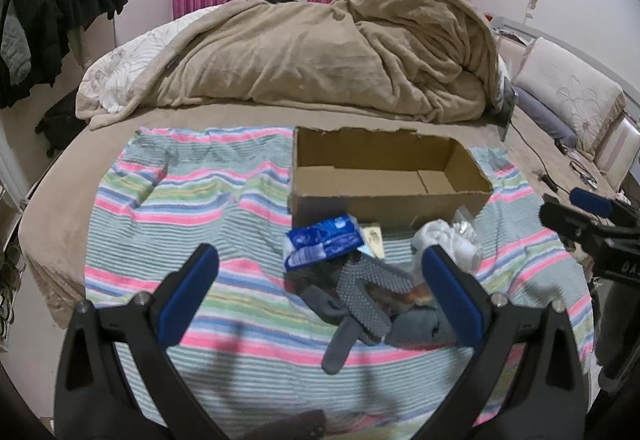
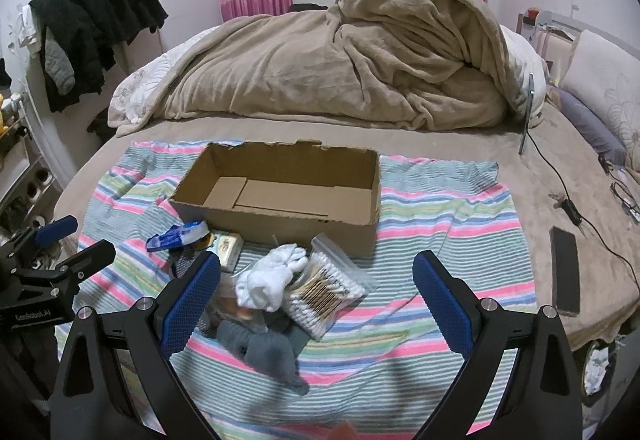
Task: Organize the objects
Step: 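Move both tools toward the blue tissue pack and cotton swab bag, then grasp blue tissue pack with left tool while right tool grasps swab bag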
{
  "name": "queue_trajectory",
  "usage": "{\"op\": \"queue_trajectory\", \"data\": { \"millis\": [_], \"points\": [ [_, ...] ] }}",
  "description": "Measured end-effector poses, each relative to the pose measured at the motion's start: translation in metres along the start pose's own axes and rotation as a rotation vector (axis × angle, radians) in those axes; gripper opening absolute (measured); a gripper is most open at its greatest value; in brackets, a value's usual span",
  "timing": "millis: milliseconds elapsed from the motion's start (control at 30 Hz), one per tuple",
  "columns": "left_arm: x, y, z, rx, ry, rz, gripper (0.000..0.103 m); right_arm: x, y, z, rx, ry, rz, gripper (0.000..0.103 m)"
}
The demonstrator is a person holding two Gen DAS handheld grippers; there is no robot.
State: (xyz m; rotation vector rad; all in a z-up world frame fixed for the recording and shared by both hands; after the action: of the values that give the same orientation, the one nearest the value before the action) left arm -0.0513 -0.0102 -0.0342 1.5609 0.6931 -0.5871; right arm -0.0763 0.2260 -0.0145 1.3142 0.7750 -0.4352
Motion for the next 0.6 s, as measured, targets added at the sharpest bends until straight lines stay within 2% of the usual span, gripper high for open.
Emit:
{"op": "queue_trajectory", "data": {
  "millis": [133,600],
  "points": [
    [-0.002,-0.022,0.004,0.021,0.008,0.028,0.102,-0.004,-0.012,-0.010,0.013,-0.014,0.010,0.099],
    [-0.005,-0.100,0.000,0.007,-0.003,0.116,0.102,0.009,-0.081,-0.041,0.009,-0.074,0.124,0.099]
  ]
}}
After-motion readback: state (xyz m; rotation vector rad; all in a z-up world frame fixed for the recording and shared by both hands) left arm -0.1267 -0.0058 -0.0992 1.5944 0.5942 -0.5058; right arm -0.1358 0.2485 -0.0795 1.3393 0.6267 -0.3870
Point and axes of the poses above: each gripper's, at about its wrist camera, not at the fingertips, and y roughly against the way its jaws point, z to its left, x to its underside, the point moved 2 cm from there along -y, roughly the way its jaws point, and after that the axes turned 2 degrees about z, right-handed, at the moved point
